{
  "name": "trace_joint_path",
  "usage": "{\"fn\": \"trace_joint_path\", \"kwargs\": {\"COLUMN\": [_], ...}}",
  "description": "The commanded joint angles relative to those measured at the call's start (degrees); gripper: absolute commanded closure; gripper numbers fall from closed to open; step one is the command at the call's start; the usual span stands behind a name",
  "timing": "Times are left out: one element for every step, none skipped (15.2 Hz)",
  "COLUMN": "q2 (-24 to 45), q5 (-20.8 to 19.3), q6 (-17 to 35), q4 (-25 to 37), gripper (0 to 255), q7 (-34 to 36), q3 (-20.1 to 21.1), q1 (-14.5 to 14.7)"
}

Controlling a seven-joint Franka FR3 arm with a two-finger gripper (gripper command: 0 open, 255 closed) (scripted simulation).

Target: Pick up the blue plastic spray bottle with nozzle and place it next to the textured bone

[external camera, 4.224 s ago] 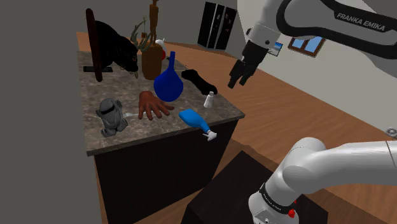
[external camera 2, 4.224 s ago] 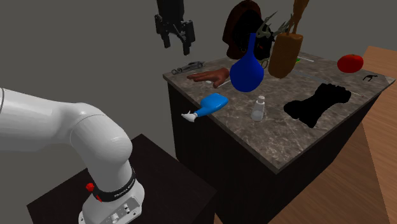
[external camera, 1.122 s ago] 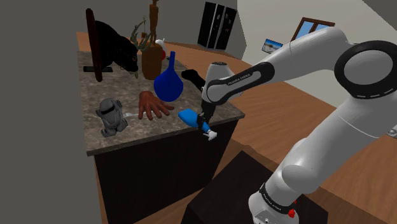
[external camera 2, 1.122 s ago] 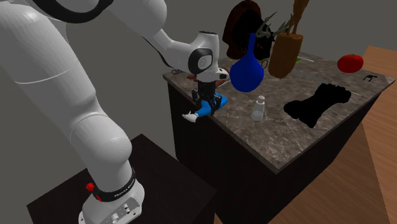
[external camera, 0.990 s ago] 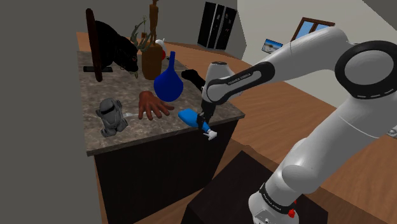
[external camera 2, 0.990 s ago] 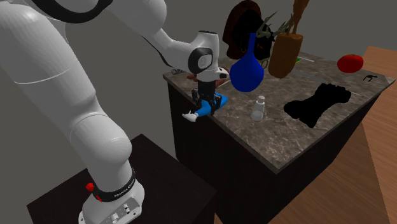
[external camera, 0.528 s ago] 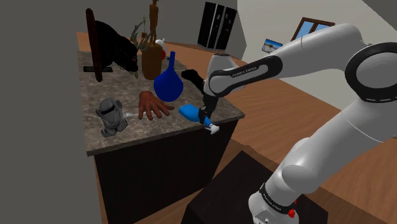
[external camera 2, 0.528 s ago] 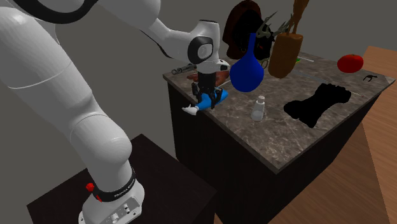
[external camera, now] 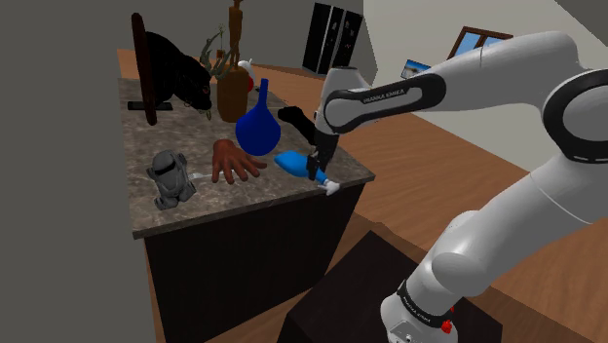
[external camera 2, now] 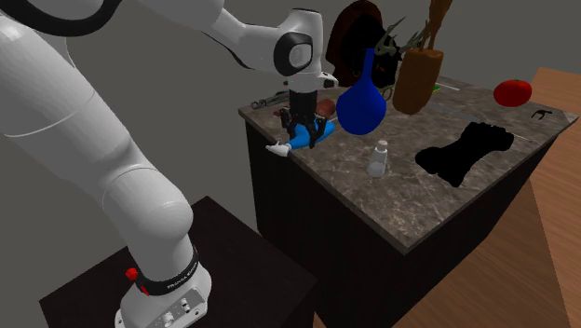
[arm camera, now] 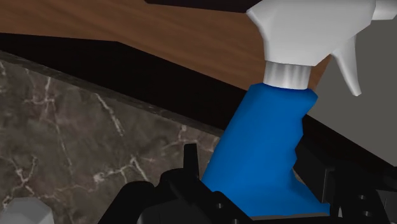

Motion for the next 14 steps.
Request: {"fn": "trace_joint_path", "kwargs": {"q2": [-0.75,-1.08,-1.39,-1.68,-1.97,-2.23,-2.49,-2.73,-2.95,-3.17,-3.37,-3.55,-3.72,-3.75], "q5": [0.03,0.04,0.05,0.06,0.08,0.09,0.1,0.11,0.12,0.13,0.14,0.15,0.16,0.16], "q6": [-1.74,-2.56,-3.38,-4.19,-5.0,-5.81,-6.61,-7.41,-8.21,-9.01,-9.81,-10.6,-11.39,-11.46], "q4": [0.97,1.47,1.97,2.49,3.02,3.56,4.11,4.67,5.24,5.83,6.42,7.03,7.65,7.7], "gripper": [255,255,255,255,255,255,255,255,255,255,255,255,255,255], "q7": [-0.04,-0.06,-0.08,-0.1,-0.12,-0.14,-0.16,-0.18,-0.2,-0.22,-0.24,-0.26,-0.27,-0.28], "q3": [0.01,0.02,0.02,0.03,0.03,0.04,0.04,0.05,0.05,0.06,0.06,0.07,0.07,0.07], "q1": [0.01,0.02,0.02,0.02,0.03,0.03,0.03,0.04,0.04,0.04,0.05,0.05,0.05,0.05]}}
